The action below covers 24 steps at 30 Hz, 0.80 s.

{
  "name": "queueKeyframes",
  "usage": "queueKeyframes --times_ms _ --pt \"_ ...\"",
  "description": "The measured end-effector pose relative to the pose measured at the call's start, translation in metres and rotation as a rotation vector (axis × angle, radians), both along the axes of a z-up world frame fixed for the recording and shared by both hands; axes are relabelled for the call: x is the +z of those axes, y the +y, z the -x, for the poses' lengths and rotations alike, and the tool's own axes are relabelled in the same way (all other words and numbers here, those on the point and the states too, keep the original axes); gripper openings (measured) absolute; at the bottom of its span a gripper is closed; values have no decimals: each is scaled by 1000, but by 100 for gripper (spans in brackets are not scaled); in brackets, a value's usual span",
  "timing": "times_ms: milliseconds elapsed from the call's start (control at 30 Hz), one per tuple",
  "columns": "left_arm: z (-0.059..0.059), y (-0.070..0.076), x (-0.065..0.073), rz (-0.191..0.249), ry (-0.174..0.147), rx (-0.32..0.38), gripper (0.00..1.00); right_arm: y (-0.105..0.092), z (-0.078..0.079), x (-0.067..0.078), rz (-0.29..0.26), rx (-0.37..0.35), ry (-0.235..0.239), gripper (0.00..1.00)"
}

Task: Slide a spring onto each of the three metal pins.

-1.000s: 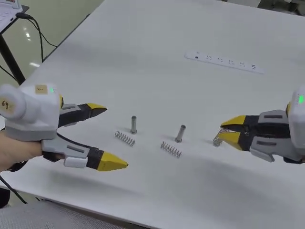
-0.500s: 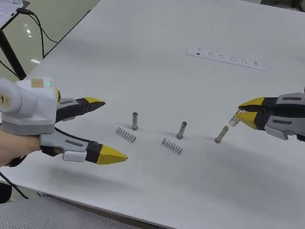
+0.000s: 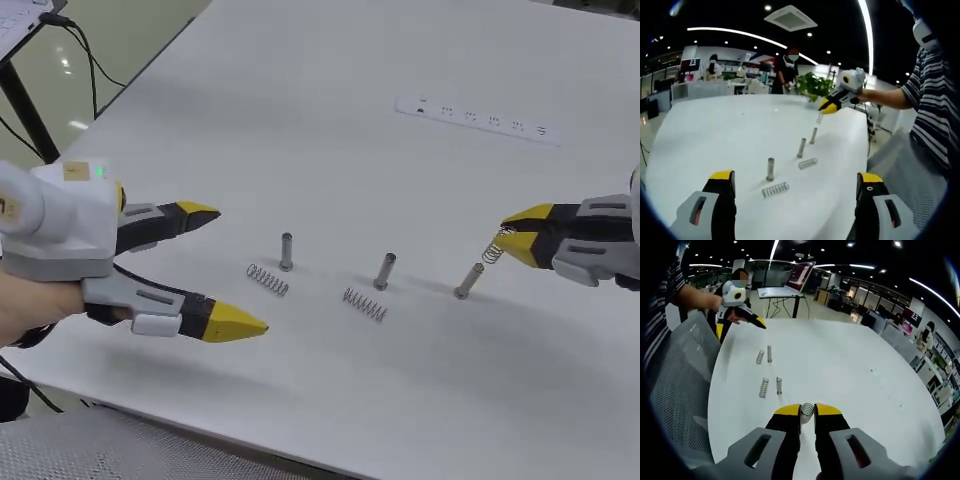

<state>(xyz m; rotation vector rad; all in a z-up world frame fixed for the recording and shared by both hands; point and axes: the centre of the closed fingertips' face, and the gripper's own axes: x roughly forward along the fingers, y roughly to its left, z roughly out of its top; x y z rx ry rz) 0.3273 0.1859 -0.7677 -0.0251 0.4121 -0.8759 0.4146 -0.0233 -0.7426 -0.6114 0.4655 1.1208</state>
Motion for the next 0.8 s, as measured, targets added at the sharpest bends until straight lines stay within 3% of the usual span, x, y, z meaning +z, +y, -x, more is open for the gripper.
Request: queueKeyframes --times_ms 800 --pt "0 3 1 1 4 7 98 1 -3 -17 21 -11 24 7"
